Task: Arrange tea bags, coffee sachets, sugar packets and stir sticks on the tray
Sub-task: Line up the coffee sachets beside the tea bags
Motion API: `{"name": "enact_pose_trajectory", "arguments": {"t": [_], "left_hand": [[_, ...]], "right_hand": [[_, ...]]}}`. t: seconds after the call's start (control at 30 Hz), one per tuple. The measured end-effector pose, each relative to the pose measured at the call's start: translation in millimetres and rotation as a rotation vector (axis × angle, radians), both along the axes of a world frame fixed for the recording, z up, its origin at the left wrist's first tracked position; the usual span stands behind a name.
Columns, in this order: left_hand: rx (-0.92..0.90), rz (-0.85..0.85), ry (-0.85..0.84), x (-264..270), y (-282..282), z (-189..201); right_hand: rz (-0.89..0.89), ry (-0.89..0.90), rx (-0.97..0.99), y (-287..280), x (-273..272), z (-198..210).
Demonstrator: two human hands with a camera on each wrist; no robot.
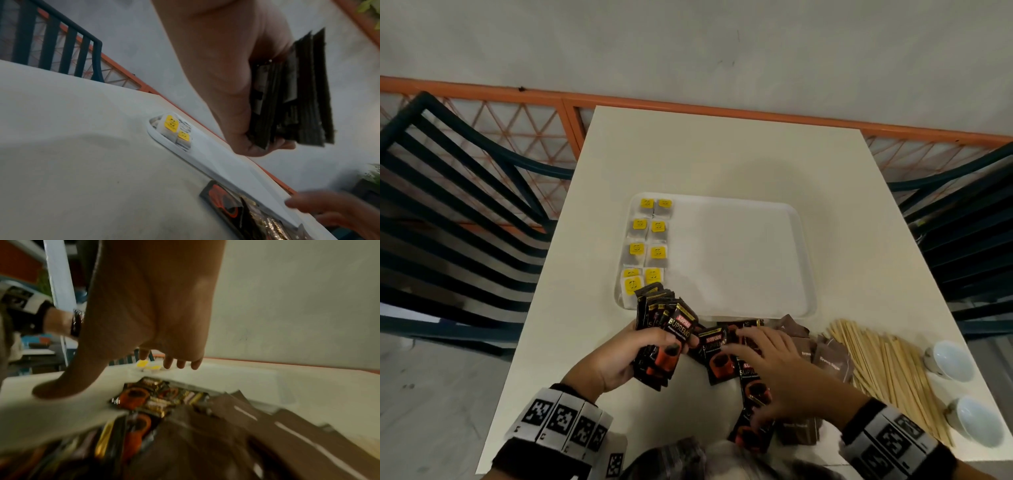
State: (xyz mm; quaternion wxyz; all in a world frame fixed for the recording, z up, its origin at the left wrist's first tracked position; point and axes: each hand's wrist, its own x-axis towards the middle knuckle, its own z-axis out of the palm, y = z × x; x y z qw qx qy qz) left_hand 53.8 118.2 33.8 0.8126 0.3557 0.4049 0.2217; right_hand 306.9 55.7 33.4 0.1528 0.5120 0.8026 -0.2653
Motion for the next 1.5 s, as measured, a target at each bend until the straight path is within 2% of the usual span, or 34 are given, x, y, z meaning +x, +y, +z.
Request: {"name": "enact_pose_trajectory", "arguments": {"t": [0.13, 0.27, 0.4, 0.5, 0.57, 0.63, 0.7, 0.77, 1.0, 1.17, 1.27, 1.37, 1.5], "left_hand": [[-0.015, -0.006, -0.005, -2, 3, -4], [-0.063, 0.064, -0.003, -4, 5, -8], [-0.141, 0.149, -0.029, -6, 10, -15], [-0.171, 0.134, -0.060, -6, 12, -18], [-0.183, 0.136, -0.053, -7, 15, -19], [-0.189, 0.139, -0.044, -7, 18, -21], [-0.188, 0.150, -0.049, -6, 19, -21], [-0.179, 0.164, -0.046, -4, 20, -21], [-0.196, 0.201, -0.080, 3, 24, -21], [-0.218, 0.234, -0.165, 10, 31, -22], [-0.215, 0.258, -0.149, 13, 40, -23], [-0.221, 0.346, -0.127, 15, 53, -24], [-0.236, 0.477, -0.150, 12, 70, -31]], "right_hand": [[0.020, -0.164, 0.025, -14, 9, -21], [-0.065, -0.165, 0.119, -9, 0, -31], [-0.129, -0.168, 0.185, 3, -15, -25], [-0.245, -0.001, 0.401, 8, -27, -28], [-0.350, 0.141, 0.415, 13, -38, -27], [-0.481, 0.349, 0.326, 20, -53, -19], [-0.620, 0.540, 0.138, 25, -65, -8], [-0.674, 0.654, 0.025, 32, -75, -3], [-0.830, 0.827, -0.183, 53, -75, -9], [-0.927, 0.941, -0.248, 75, -64, -14], [-0.967, 1.013, -0.293, 94, -56, -14], [-0.962, 1.049, -0.272, 121, -47, -13], [-1.054, 1.060, -0.192, 171, -36, -23]]}}
